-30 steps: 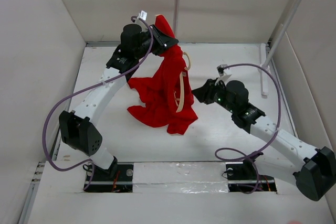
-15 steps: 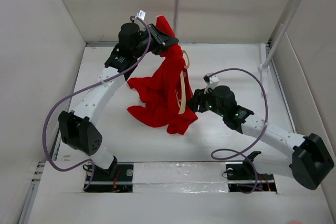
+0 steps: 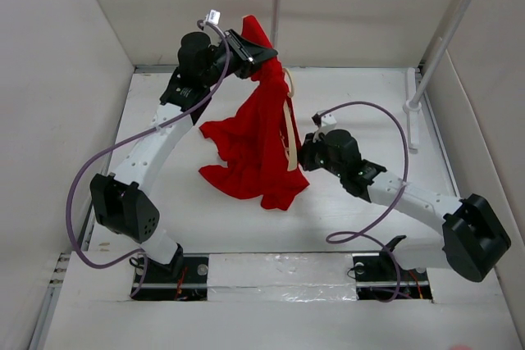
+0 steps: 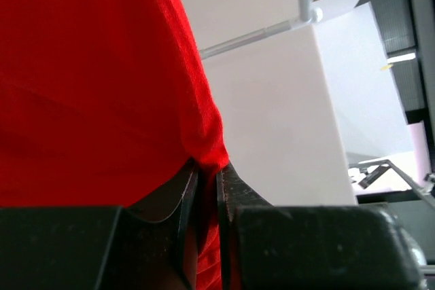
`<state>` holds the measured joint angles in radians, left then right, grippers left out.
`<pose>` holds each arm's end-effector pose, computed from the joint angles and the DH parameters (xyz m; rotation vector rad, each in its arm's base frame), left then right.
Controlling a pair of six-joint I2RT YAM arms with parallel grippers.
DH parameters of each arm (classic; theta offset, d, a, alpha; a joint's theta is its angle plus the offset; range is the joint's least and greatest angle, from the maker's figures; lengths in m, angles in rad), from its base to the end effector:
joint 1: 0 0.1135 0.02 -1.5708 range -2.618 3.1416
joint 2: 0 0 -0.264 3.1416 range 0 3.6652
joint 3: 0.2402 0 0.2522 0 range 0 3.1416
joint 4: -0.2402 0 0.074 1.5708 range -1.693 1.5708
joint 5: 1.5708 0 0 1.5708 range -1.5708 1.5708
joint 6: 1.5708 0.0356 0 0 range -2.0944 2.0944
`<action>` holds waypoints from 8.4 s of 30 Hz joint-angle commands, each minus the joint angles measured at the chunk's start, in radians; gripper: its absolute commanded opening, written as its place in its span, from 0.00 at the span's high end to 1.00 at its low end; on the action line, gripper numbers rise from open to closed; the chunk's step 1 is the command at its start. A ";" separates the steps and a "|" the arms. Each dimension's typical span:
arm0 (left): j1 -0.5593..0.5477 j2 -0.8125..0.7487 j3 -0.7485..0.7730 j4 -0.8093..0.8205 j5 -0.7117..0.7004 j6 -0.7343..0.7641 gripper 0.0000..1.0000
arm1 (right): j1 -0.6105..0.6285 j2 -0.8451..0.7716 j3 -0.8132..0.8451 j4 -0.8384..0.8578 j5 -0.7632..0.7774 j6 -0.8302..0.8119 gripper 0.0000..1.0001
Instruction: Place the t-shirt on the hanger
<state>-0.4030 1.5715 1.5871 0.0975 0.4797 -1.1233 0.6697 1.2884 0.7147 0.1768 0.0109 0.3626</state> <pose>0.3331 -0.1599 0.4532 -0.1562 1.6785 -1.5460 0.2243 0.1771 0.2421 -0.3029 2.0051 0.6561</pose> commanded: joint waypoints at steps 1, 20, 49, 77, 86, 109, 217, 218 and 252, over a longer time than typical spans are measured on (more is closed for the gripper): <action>0.021 -0.065 0.008 0.198 0.004 -0.088 1.00 | 0.028 -0.046 0.025 -0.026 0.003 0.027 1.00; 0.061 0.108 0.146 0.622 -0.230 -0.241 1.00 | 0.214 -0.152 -0.034 -0.361 -0.063 0.105 1.00; 0.041 -0.168 -0.590 0.568 0.126 -0.175 1.00 | 0.217 -0.075 0.497 -0.802 -0.132 0.076 0.32; 0.023 -0.126 -0.556 0.619 0.171 -0.230 1.00 | 0.008 -0.078 0.365 -0.508 -0.434 0.114 0.63; 0.023 -0.131 -0.572 0.613 0.184 -0.227 1.00 | -0.045 -0.021 0.476 -0.496 -0.450 0.084 1.00; 0.004 -0.103 -0.604 0.507 0.264 -0.184 1.00 | -0.211 0.273 0.816 -0.505 -0.457 0.248 1.00; 0.003 -0.033 -0.683 0.530 0.224 -0.322 1.00 | 0.199 0.144 0.617 -0.419 -0.083 -0.002 1.00; 0.003 -0.034 -0.694 0.545 0.224 -0.354 1.00 | 0.209 0.152 0.617 -0.421 -0.083 -0.001 0.99; 0.021 0.032 -0.697 0.877 0.243 -0.593 1.00 | 0.217 -0.167 0.403 -0.701 0.004 0.153 0.90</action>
<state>-0.3904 1.6299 0.8383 0.8867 0.6910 -1.6871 0.8875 1.1545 1.2015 -0.4942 0.0074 0.4732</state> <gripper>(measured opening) 0.073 0.078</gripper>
